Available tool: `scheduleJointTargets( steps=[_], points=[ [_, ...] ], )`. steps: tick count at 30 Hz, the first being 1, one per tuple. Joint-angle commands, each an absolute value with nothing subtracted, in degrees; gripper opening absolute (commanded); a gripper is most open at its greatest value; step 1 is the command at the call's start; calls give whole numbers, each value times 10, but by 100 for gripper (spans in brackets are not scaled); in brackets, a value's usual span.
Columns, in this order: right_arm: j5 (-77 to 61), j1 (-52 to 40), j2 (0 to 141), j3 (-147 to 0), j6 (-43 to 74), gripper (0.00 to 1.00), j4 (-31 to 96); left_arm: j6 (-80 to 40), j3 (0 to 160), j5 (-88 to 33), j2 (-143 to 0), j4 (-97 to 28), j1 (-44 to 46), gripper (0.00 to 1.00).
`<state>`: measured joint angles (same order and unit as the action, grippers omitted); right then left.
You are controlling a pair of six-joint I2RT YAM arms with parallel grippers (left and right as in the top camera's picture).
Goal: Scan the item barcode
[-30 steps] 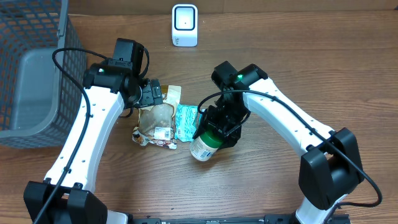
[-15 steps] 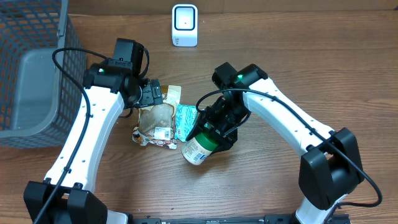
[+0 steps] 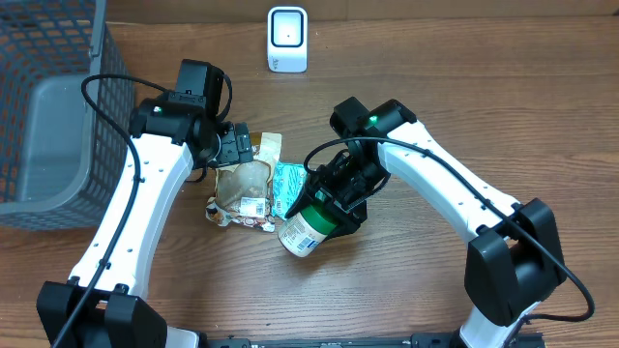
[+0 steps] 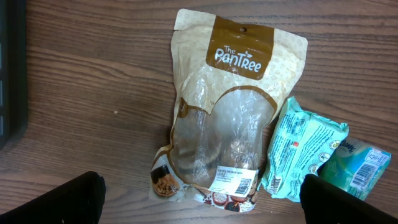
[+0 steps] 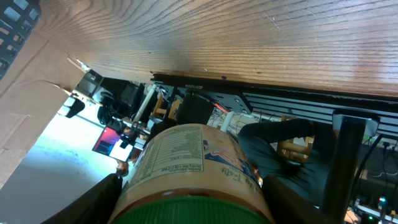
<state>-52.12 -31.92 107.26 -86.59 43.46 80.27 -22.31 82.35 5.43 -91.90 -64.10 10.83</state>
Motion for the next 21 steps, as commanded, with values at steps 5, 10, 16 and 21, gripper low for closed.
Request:
scheduleJointTargets(
  steps=[5,10,16,21],
  points=[
    [-548,-320,1067,-882,433,53,804,-223,830,60,-916,-641,109,99],
    [-556,-320,1067,-882,433,53,804,-223,830,60,-916,-641,109,100],
    [-556,-320,1067,-882,432,53,803,-220,831,49,-916,-603,109,99],
    [-555,-320,1067,-882,437,54,796,-209,844,47,-916,-600,54,100]
  ],
)
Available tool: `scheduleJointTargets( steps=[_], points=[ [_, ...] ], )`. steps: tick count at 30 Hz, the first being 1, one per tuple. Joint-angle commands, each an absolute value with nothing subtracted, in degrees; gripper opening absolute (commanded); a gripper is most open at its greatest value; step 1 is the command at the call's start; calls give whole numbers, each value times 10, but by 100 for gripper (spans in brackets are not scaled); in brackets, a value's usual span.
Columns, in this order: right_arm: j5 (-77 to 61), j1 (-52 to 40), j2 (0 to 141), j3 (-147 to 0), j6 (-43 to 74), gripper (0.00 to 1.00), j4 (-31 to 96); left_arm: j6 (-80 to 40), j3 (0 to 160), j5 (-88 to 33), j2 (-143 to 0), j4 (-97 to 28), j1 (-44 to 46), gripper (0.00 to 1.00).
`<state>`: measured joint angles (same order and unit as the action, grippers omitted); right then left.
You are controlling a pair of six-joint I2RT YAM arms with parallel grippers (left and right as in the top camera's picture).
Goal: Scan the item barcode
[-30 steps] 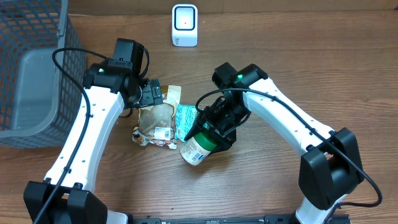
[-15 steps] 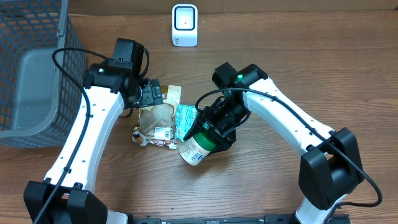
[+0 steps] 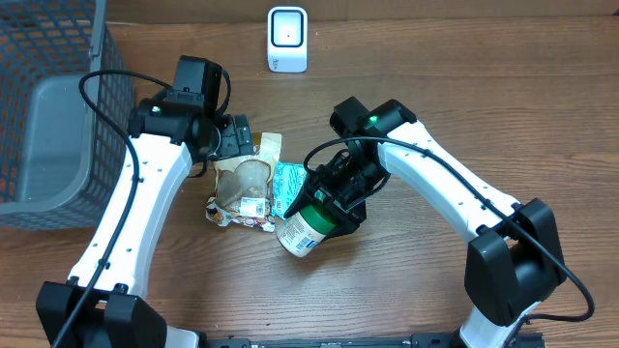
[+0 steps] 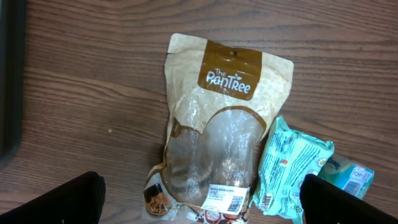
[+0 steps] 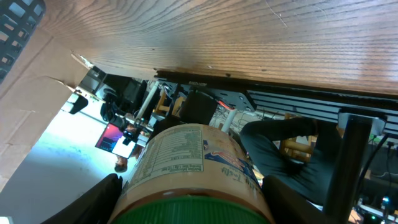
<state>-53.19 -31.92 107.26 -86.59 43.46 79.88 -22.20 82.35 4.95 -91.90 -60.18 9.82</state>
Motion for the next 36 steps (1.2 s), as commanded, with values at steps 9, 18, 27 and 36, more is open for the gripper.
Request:
scheduleJointTargets(
  steps=[9,18,27,36],
  points=[
    [-552,-321,1067,-882,452,53,779,-135,853,-147,-916,-608,-97,100],
    [-545,-321,1067,-882,452,53,781,-128,853,-145,-916,-606,-100,100],
    [-541,-321,1067,-882,452,54,781,-128,853,-144,-916,-606,-100,99],
    [-541,-321,1067,-882,452,54,784,-128,853,-144,-916,-606,-100,100]
  ],
)
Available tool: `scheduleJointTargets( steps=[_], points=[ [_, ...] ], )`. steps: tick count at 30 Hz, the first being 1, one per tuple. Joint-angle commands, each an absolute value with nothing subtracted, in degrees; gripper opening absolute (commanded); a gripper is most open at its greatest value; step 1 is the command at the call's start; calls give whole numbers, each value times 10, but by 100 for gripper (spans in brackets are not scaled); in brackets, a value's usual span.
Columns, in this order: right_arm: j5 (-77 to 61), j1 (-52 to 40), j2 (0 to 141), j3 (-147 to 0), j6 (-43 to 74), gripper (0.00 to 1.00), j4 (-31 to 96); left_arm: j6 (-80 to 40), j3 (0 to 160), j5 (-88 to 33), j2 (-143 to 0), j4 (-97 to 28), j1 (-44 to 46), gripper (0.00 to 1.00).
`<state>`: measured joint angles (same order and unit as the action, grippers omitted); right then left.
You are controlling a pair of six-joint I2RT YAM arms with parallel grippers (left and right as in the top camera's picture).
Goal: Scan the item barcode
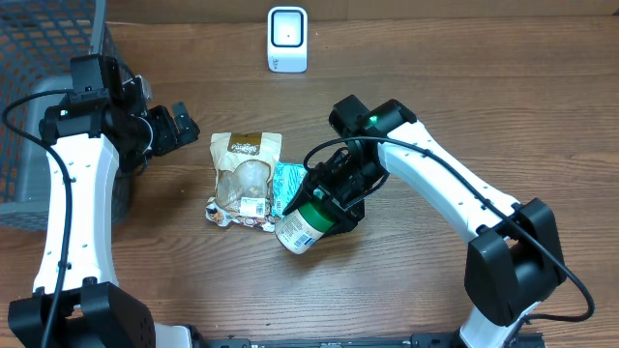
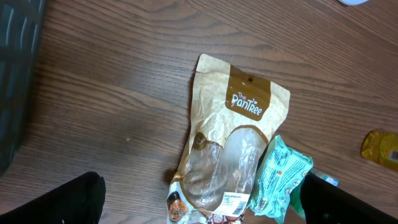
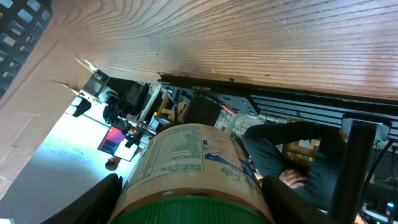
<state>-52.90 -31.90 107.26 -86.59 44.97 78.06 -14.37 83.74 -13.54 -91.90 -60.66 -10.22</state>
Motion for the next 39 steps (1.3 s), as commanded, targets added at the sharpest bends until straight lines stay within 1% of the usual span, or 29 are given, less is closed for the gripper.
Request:
scheduleJointTargets(
  steps=[1,9,12,13,14,15,17,18,20,23,24,26,27,29,32,34,35,36,37,39],
  points=[
    [-541,-321,1067,-882,452,54,784,-128,853,-144,-916,-606,-100,100],
    [-541,-321,1067,-882,466,53,772,-128,853,-144,-916,-606,-100,100],
    [-514,-321,1067,-882,465,53,708,-128,853,-144,-916,-606,-100,99],
    [-481,-321,1067,-882,465,50,677,-128,853,-144,-916,-606,-100,100],
    [-453,-321,1067,-882,465,44,657,-128,853,-144,-916,-606,-100,100],
    [-415,-321,1067,-882,465,42,630,-128,853,-144,-916,-606,-100,99],
    [-368,-321,1067,-882,449,43,584,-128,853,-144,-916,-606,-100,100],
    [-367,-319,1067,-882,436,44,568,-128,853,-144,-916,-606,-100,100],
    [-394,-314,1067,-882,419,44,519,-128,853,-144,-916,-606,-100,99],
    [-475,-302,1067,-882,419,44,460,-128,853,-144,-916,-606,-100,100],
    [-517,-296,1067,-882,420,42,427,-128,853,-144,-916,-606,-100,100],
    [-583,-289,1067,-883,433,34,362,-128,853,-144,-916,-606,-100,99],
    [-606,-286,1067,-887,452,33,334,-128,853,-144,-916,-606,-100,100],
    [-624,-282,1067,-900,474,30,302,-128,853,-144,-916,-606,-100,99],
    [-624,-281,1067,-934,480,30,268,-128,853,-144,-916,-606,-100,100],
    [-598,-281,1067,-957,480,30,212,-128,853,-144,-916,-606,-100,99],
    [-585,-281,1067,-960,479,31,193,-128,853,-144,-916,-606,-100,100],
    [-566,-281,1067,-961,472,37,152,-128,853,-144,-916,-606,-100,100],
    [-563,-281,1067,-961,448,44,113,-128,853,-144,-916,-606,-100,100],
    [-563,-281,1067,-961,375,67,66,-128,853,-144,-916,-606,-100,100]
  ],
)
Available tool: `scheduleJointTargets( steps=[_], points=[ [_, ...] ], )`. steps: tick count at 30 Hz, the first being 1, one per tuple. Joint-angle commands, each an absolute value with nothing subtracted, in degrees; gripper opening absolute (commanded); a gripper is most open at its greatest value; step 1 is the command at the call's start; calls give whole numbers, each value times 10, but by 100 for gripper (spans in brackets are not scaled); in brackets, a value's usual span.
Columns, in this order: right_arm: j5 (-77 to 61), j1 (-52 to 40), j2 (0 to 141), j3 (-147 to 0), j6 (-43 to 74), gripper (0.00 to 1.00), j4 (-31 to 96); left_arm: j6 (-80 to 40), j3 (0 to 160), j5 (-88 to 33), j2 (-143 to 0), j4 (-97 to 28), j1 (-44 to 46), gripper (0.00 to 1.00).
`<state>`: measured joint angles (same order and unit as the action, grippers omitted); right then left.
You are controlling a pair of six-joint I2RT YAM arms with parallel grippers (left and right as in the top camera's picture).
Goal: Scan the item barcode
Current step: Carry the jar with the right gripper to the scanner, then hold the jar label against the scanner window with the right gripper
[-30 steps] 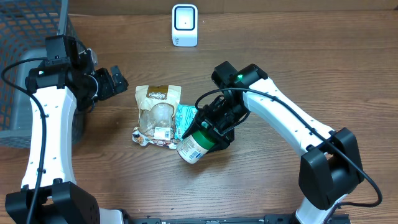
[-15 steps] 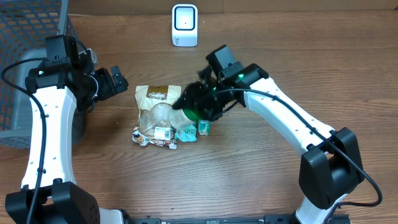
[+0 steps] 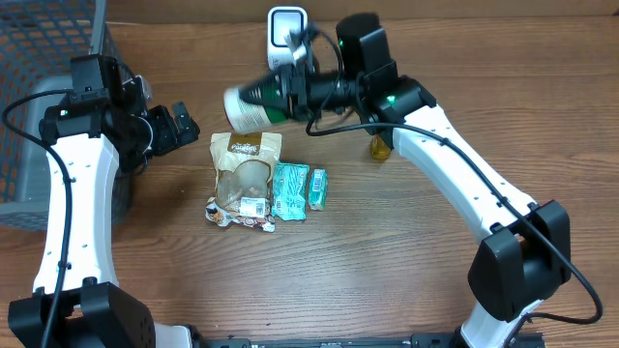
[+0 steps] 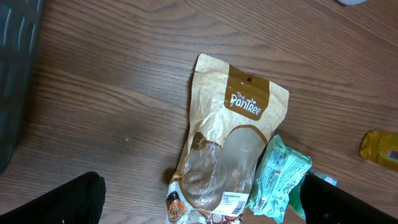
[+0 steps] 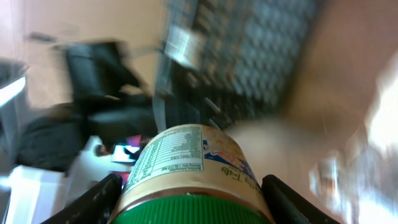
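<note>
A jar (image 3: 253, 104) with a green lid and a printed label hangs sideways above the table's back, just in front of the white scanner (image 3: 287, 21). My right gripper (image 3: 302, 93) is shut on its lid end. In the blurred right wrist view the jar (image 5: 193, 165) fills the space between the fingers (image 5: 93, 200). My left gripper (image 3: 180, 124) stands open and empty to the left of the brown pouch (image 3: 242, 172). In the left wrist view the pouch (image 4: 233, 146) lies beyond the open gripper (image 4: 202, 205).
A teal packet (image 3: 289, 188) and a small teal packet (image 3: 317, 188) lie right of the pouch. A yellow item (image 3: 379, 145) sits under the right arm. A dark mesh basket (image 3: 48, 87) stands at the far left.
My right gripper has moved with the jar from low beside the packets to the back of the table by the scanner. The jar now points left. The left arm has not moved.
My left gripper first hung open over the brown pouch, then stood back to the left near the basket, still open. My right gripper kept hold of the jar beside the packets throughout, and now holds it sideways in front of the scanner.
</note>
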<state>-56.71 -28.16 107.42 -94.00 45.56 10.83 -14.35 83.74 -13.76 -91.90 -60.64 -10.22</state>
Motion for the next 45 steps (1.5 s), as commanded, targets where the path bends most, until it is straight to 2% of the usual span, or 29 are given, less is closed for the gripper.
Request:
scheduleJointTargets(
  steps=[1,3,5,13,17,20,25,31,38,41,45],
  points=[
    [-561,-281,1067,-961,356,68,46,-128,853,-144,-916,-606,-100,100],
    [-536,-280,1067,-961,351,66,7,-128,853,-144,-916,-606,-100,100],
    [-490,-277,1067,-961,351,59,-24,-128,853,-144,-916,-606,-100,100],
    [-214,-277,1068,-961,329,59,-68,-128,853,-144,-916,-606,-100,100],
    [-138,-278,1068,-961,284,58,-72,-128,853,-144,-916,-606,-100,100],
    [-95,-280,1070,-961,250,53,-75,-128,853,-144,-916,-606,-100,100],
    [-46,-288,1096,-961,207,49,-117,-128,853,-144,-916,-606,-100,100],
    [-3,-293,1157,-961,194,48,-178,-128,853,-144,-916,-606,-100,100],
    [29,-293,1233,-967,194,40,-261,-128,853,-144,-916,-606,-100,100],
    [29,-293,1268,-1010,179,40,-236,-128,853,-144,-916,-606,-100,99],
    [29,-293,1320,-1129,136,40,-136,-128,853,-144,-916,-606,-100,100]
  ],
)
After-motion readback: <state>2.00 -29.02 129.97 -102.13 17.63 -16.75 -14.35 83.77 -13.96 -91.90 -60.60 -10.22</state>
